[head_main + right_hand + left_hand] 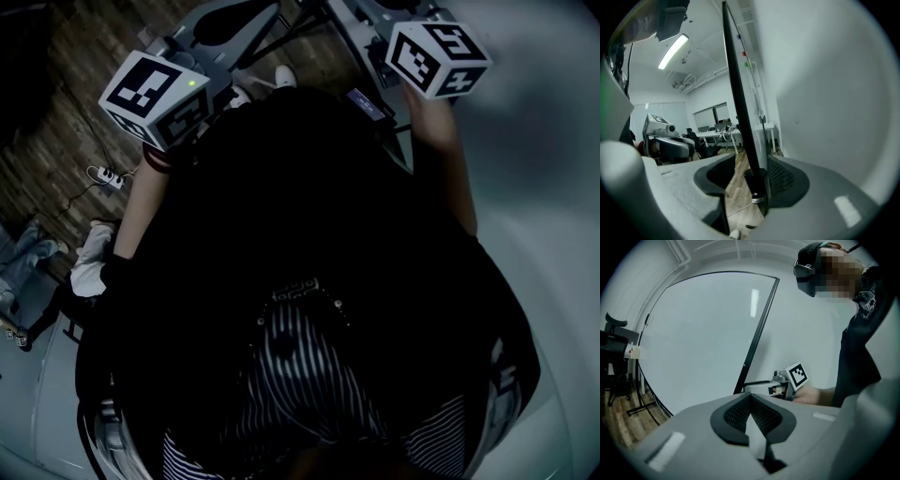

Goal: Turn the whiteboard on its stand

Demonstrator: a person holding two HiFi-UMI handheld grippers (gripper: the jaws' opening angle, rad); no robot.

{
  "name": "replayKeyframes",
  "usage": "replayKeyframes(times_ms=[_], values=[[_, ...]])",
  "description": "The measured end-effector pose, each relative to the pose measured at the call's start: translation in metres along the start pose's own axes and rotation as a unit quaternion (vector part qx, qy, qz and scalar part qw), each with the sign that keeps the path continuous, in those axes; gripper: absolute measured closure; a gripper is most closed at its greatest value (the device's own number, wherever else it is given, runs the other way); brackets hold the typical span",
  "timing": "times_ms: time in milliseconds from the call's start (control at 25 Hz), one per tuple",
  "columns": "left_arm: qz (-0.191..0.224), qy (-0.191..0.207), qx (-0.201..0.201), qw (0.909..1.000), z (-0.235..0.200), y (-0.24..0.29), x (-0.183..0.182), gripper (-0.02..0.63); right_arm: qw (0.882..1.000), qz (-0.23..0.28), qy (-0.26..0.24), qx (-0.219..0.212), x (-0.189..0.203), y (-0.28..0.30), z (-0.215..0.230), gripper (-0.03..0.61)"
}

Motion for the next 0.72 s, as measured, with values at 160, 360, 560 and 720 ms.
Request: replayKeyframes(times_ms=[160,360,560,720], values=[[0.003,-0.005,-0.015,0.9999,0.003,-0.010,-0.003,0.611,1.000,-0.019,0.004,-0.004,0.008,0.005,-0.002,0.369],[-0.004,-0.014,-0.034,0.9993,-0.008,-0.032,0.006,0.611,1.000,-0.031,-0.001,0.003,0.014,0.015,-0.011,0.341],[0.002,-0.019,-0.040,0.9990,-0.021,-0.039,-0.006,0.611,0.999,-0.037,-0.006,-0.002,0.005,0.034,-0.012,0.341],[0.002,-0.021,-0.026,0.9995,-0.014,-0.034,0.004,0.611,0.999,-0.038,0.009,-0.004,0.019,0.035,-0.011,0.341]])
Point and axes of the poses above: the fingertips, and each gripper's own axes: y forward along the fingers, z to its right, x out of its underside, the point moved 2 cm from there along -y, backward along the fingers, and after that the axes turned 5 degrees about -y, right-handed, at the moved point
